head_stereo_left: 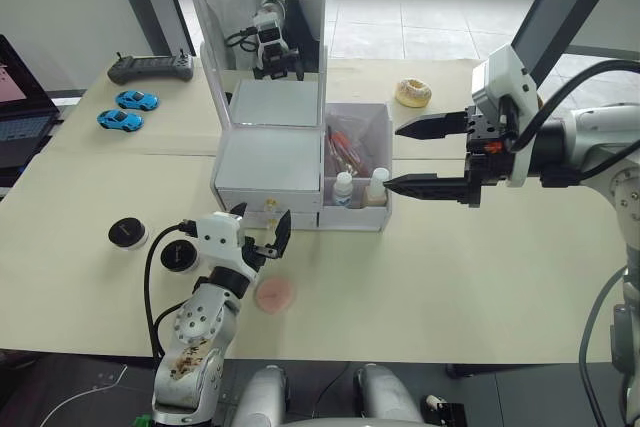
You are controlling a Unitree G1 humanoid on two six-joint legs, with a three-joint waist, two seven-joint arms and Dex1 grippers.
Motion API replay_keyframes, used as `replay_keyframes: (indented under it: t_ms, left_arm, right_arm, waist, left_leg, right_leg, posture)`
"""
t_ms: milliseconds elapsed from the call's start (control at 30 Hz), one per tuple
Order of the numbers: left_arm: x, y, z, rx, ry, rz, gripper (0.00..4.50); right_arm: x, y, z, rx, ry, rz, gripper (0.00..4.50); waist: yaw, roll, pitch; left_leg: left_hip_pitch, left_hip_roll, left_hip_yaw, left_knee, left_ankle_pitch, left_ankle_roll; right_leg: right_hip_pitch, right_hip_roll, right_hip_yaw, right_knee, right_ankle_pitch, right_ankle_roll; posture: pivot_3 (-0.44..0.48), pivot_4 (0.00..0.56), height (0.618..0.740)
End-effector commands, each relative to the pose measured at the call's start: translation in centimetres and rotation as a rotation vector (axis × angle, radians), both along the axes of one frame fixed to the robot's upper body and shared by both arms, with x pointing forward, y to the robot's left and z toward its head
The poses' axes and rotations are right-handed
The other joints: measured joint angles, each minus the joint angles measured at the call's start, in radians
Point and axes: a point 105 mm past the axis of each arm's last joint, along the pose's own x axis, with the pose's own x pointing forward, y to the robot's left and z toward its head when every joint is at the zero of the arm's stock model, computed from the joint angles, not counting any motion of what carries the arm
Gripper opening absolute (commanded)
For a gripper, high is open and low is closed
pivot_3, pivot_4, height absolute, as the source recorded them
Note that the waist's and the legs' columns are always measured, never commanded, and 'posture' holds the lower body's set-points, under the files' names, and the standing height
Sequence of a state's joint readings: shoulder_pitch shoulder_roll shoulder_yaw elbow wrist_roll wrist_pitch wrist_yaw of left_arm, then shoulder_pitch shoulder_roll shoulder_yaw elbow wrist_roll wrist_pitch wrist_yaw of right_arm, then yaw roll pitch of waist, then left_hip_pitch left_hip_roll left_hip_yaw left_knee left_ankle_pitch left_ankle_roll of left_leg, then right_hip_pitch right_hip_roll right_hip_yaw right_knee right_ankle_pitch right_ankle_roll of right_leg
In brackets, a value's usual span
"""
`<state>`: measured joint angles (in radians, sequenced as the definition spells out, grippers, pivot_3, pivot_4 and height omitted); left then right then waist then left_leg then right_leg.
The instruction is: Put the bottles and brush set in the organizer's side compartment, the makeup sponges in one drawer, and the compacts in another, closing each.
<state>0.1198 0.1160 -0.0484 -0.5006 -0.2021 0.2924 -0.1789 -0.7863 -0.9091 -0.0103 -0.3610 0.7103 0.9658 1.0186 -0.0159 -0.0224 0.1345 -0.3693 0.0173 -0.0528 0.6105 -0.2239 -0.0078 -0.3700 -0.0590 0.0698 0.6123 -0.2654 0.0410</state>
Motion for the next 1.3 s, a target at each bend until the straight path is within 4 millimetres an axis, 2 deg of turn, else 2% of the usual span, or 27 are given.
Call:
replay_keyframes:
  t_ms: [33,200,333,533,767,867,967,1300]
  left_arm:
    - [0.1,-0.7,1.1,-0.003,-0.057,-0.024,3.29]
    - [0.2,-0.7,1.1,-0.001,-0.070,-0.020,1.68]
    - [-0.3,-0.7,1.2,0.027,-0.082,-0.028,0.55]
    - [-1.9,-0.7,0.9,0.058,-0.057,-0.044,0.55]
    - [-4.8,-1.0,0.8,0.036,0.017,-0.086,0.55]
    - [-6.3,-0.3,1.1,0.029,0.055,-0.073,0.55]
    - [-8.0,0.5,1.2,0.043,0.101,-0.065,0.55]
    - [-10.1,1.0,0.9,0.015,0.196,-0.117,0.55]
  right_arm:
    - [-0.3,-0.2,1.3,0.022,-0.044,-0.010,4.50]
    - [-0.3,-0.4,1.2,0.018,-0.050,-0.020,4.50]
    - [-0.2,-0.5,1.1,0.019,-0.055,-0.026,4.50]
    - [-0.1,-0.2,0.5,0.032,-0.055,-0.028,4.50]
    - [-0.3,0.4,-0.2,0.067,-0.015,-0.011,4.50]
    - [-0.1,0.6,-0.5,0.070,0.001,-0.001,4.50]
    - [0.1,1.2,-1.0,0.081,0.020,0.018,4.50]
    - [0.4,2.1,-1.5,0.113,0.033,0.038,4.50]
  waist:
    - [0.000,0.000,0.000]
    - [-0.001,0.000,0.000]
    - [-0.001,0.000,0.000]
    - [-0.002,0.000,0.000]
    - [-0.004,0.000,0.000]
    - [-0.006,0.001,0.000]
    - [-0.030,0.000,0.000]
    - [-0.025,0.002,0.001]
  left_leg:
    - [0.000,0.000,0.000,0.000,0.000,0.000]
    - [0.000,0.000,0.000,0.000,0.000,0.000]
    - [0.000,0.000,0.000,0.000,0.000,0.000]
    - [0.000,0.000,0.000,0.000,0.000,0.000]
    - [0.000,0.001,0.000,0.000,0.000,0.000]
    - [0.000,0.001,0.000,0.000,0.000,0.000]
    - [0.000,0.001,0.002,-0.001,-0.001,0.002]
    - [0.000,0.001,0.001,0.001,-0.004,0.006]
  right_leg:
    - [0.000,0.000,0.000,0.000,0.000,0.000]
    - [0.000,0.000,0.000,0.000,0.000,0.000]
    - [0.000,0.000,0.000,0.000,0.000,0.000]
    - [0.000,0.000,0.000,0.000,0.000,0.000]
    - [0.000,0.000,0.000,0.000,-0.001,0.001]
    - [0.000,0.000,0.000,0.000,-0.001,0.002]
    - [-0.001,0.000,0.001,-0.001,-0.001,0.002]
    - [-0.001,0.000,0.002,-0.001,-0.002,0.002]
  posture:
    - [0.000,0.150,0.740]
    - [0.000,0.150,0.740]
    - [0.000,0.150,0.740]
    - [0.000,0.150,0.740]
    - [0.000,0.150,0.740]
    - [0.000,0.150,0.740]
    - [0.000,0.150,0.740]
    - [0.000,0.150,0.740]
